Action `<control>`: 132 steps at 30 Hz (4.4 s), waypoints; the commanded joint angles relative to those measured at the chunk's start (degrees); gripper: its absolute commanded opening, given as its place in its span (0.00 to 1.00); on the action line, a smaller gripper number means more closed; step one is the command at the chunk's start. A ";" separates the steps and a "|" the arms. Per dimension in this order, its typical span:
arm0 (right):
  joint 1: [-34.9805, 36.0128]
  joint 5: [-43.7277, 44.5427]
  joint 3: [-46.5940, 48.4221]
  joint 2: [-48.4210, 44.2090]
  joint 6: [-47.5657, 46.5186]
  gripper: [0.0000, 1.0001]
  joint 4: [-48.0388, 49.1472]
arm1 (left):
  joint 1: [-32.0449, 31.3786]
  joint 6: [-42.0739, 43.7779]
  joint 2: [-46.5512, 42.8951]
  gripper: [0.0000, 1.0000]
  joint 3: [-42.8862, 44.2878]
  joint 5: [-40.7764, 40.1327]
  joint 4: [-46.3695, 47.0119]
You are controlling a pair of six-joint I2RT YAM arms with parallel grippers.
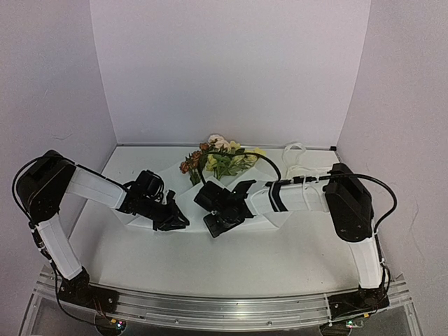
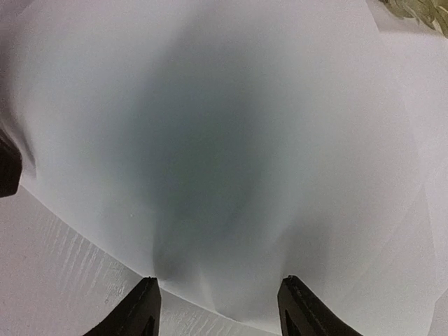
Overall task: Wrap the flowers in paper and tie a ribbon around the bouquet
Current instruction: Press the fold line of the 1/4-folded wrapping paper.
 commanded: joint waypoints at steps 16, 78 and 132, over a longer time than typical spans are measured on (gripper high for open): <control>2.37 0.98 -1.69 -3.37 1.56 0.45 -0.47 | 1.31 -1.03 2.88 0.18 -0.50 -1.50 1.08; -11.21 -12.15 -28.37 -18.38 24.48 0.35 10.01 | 5.44 1.72 -6.87 0.18 -9.45 -4.88 -1.23; -22.89 -30.53 -43.90 -14.99 43.31 0.24 39.61 | 22.57 5.09 -22.66 0.20 -17.02 -3.09 -10.27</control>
